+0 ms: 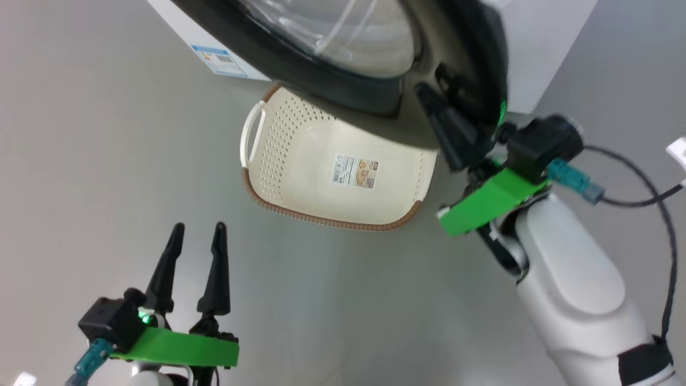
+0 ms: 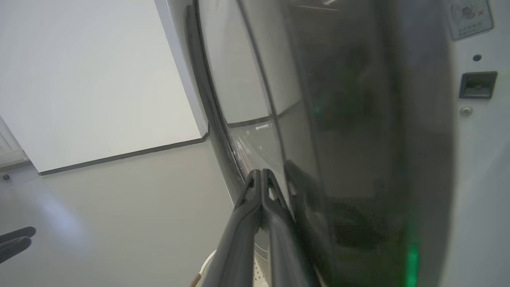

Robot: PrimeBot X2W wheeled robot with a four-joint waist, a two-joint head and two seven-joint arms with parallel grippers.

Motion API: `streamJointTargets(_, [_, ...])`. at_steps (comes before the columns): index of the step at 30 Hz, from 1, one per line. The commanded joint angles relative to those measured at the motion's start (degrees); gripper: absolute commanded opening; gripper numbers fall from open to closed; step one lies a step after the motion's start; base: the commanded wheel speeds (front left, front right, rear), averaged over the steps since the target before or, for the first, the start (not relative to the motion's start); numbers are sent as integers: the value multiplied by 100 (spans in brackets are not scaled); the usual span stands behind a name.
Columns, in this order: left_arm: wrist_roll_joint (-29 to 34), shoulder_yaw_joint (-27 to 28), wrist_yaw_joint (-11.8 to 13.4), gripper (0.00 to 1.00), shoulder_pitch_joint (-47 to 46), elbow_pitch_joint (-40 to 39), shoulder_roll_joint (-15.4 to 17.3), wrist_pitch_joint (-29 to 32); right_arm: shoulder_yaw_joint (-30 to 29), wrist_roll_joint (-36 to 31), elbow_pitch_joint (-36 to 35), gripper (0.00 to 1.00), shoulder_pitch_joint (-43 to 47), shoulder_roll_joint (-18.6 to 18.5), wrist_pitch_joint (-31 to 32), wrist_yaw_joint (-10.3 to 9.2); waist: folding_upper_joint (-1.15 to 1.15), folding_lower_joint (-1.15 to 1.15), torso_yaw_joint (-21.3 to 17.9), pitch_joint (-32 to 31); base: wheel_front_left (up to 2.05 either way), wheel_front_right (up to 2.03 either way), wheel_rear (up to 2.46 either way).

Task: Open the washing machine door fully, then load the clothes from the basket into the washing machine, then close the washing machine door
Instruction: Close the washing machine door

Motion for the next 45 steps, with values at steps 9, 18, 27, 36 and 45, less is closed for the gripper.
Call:
streamJointTargets(9, [-188,-17,-72,100,-344,-60,110,-46,-601,-287,215,0,-968,240,-27,6,0,0,98,564,0,0,0])
streamJointTargets(18, [-263,-79,-99,100,-545,-62,110,-46,-981,-452,476,0,-1761,207,-27,6,0,0,140,899,0,0,0])
streamJointTargets(27, [-421,-81,-116,100,-676,-157,110,-46,-1211,-592,628,0,-2562,110,3,6,0,0,158,1272,0,0,0])
streamJointTargets(36, [-453,-106,-127,100,-796,-145,110,-46,-1068,-591,815,0,-3104,95,8,6,0,0,75,1440,0,0,0])
streamJointTargets(45, [-367,25,-132,100,-835,-119,110,-46,-610,-182,812,0,-2657,116,-17,6,0,0,-67,1247,0,0,0])
